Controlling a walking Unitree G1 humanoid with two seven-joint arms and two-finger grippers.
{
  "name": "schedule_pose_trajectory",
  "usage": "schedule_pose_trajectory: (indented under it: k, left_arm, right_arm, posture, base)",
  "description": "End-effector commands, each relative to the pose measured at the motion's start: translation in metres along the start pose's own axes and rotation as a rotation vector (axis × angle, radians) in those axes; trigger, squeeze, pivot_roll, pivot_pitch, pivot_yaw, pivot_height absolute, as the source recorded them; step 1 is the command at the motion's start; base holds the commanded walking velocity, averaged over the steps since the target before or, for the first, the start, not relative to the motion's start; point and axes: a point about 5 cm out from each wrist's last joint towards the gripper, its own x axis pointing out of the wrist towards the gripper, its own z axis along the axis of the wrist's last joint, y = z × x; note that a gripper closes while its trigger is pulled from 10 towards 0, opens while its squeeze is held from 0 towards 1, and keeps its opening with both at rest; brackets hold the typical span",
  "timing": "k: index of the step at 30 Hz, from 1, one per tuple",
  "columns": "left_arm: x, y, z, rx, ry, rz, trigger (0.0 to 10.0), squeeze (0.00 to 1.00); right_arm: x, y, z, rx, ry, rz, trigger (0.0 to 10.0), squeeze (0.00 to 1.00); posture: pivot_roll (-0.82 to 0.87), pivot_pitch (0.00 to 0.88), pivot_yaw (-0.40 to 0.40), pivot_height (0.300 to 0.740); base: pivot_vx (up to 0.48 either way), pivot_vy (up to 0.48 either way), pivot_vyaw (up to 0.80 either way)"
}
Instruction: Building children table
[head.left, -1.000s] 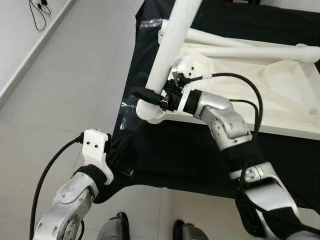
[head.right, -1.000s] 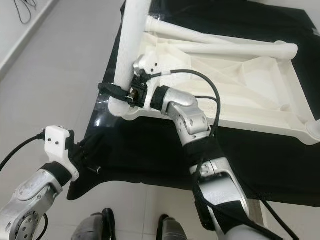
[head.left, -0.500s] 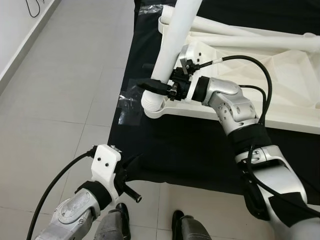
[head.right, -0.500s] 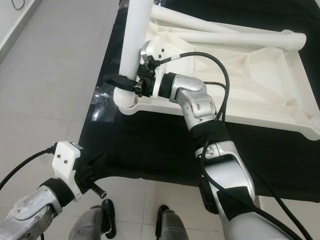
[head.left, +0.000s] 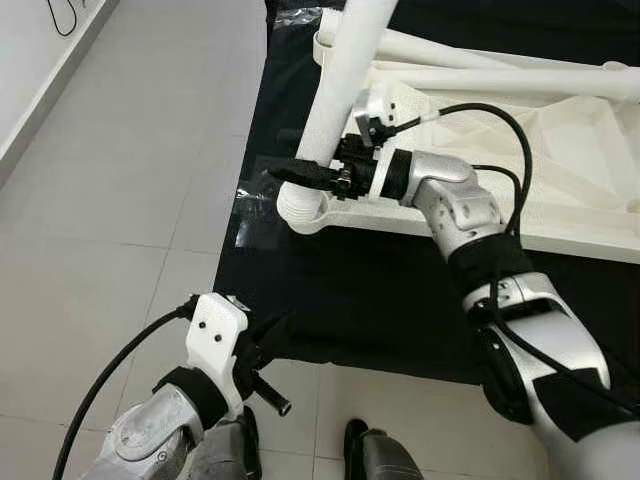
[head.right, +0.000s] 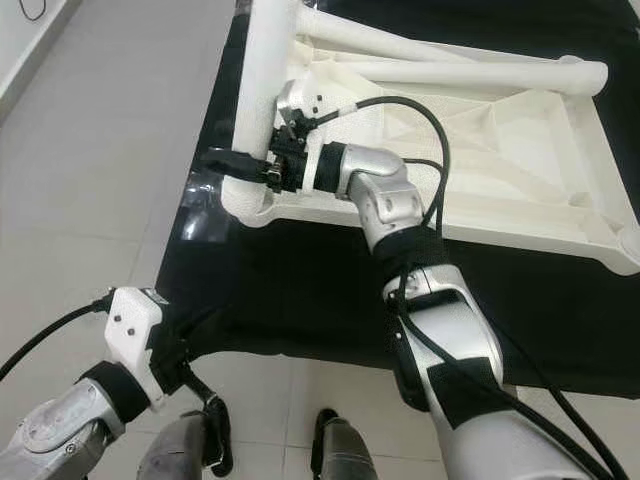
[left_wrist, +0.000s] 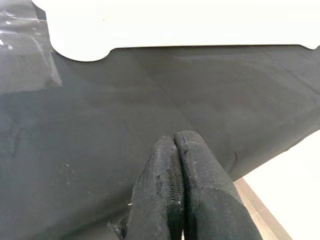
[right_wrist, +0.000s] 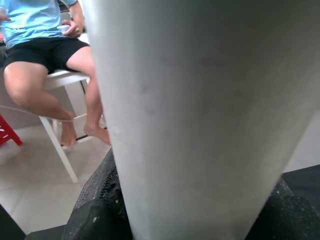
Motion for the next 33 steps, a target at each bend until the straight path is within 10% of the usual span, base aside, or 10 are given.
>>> schedule_pose_trajectory:
  k: [1, 33]
  left_arm:
    - [-0.004, -0.005, -0.001, -0.002, 0.021, -0.020, 10.0, 0.00]
    - [-0.007, -0.012, 0.006, 0.016, 0.019, -0.056, 10.0, 0.00]
  right_arm:
    - [0.001, 0.001, -0.011, 0.017, 0.053, 0.000, 10.0, 0.00]
    - [-0.005, -0.008, -0.005, -0.065, 0.066, 0.039, 10.0, 0.00]
  posture:
    - [0.11, 0.345, -0.082, 0.740]
    - [0.12, 0.387, -0.076, 0.740]
  base:
    - [0.000, 0.000, 0.00]
    - [0.000, 0.000, 0.00]
